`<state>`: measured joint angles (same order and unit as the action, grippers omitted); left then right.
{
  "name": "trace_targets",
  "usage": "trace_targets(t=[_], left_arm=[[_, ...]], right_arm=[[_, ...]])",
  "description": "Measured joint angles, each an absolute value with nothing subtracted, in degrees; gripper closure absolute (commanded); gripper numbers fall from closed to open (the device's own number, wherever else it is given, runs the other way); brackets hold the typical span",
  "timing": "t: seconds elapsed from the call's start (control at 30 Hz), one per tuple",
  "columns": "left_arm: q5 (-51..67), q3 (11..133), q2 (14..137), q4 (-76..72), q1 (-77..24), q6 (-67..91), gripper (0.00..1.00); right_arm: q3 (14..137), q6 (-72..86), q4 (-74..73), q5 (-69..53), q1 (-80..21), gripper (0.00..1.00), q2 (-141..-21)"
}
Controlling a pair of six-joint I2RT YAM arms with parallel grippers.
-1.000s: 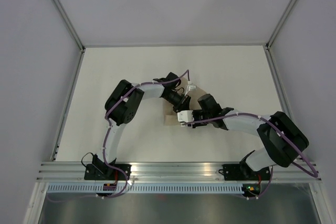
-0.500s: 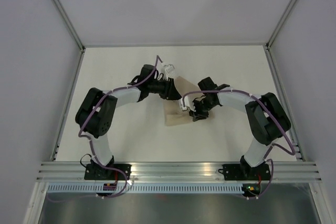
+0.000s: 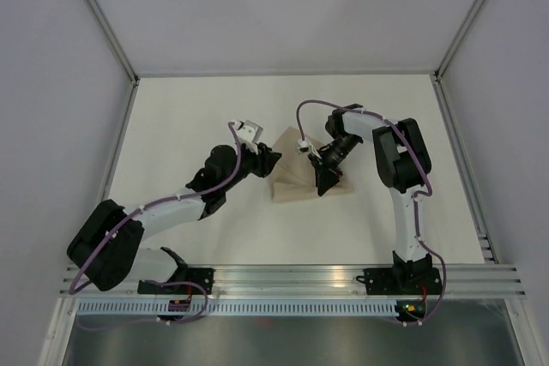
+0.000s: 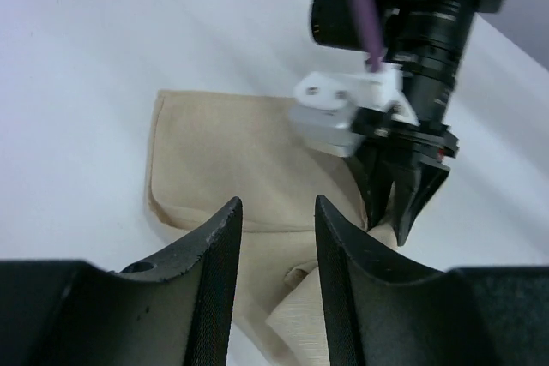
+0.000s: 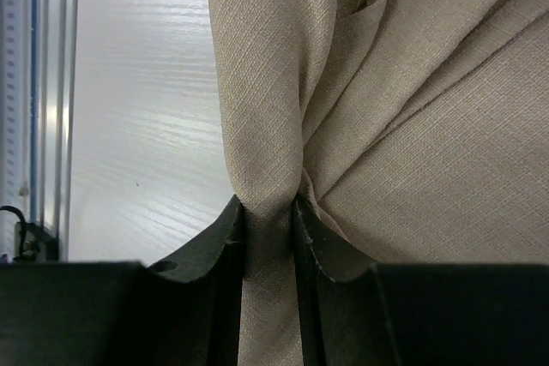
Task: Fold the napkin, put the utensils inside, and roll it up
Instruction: Roll the napkin with the utensil
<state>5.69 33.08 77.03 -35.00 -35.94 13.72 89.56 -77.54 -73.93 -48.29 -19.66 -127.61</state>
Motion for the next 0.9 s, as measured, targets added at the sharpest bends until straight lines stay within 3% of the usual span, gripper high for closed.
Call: trace_targets(t=[0.27,0.5,0.9], left_arm=[[-6.1,33.7,77.3,-32.8,-51.8,-4.7,0.53],[-8.5,42.7,91.0,-25.2,-60.0,-16.4,0.53],[-5.8,49.9,101.6,-17.3,-63.1,-26.0,0.51]], right_arm=[[94.4,-74.2,-80.0,-49.1,-19.5,0.94,-132.1],[95.4,-70.9,-81.9,-49.1,-19.7,0.94,-133.8],[95.9,-67.5,-83.5,-49.1,-19.7,0.94,-135.0]])
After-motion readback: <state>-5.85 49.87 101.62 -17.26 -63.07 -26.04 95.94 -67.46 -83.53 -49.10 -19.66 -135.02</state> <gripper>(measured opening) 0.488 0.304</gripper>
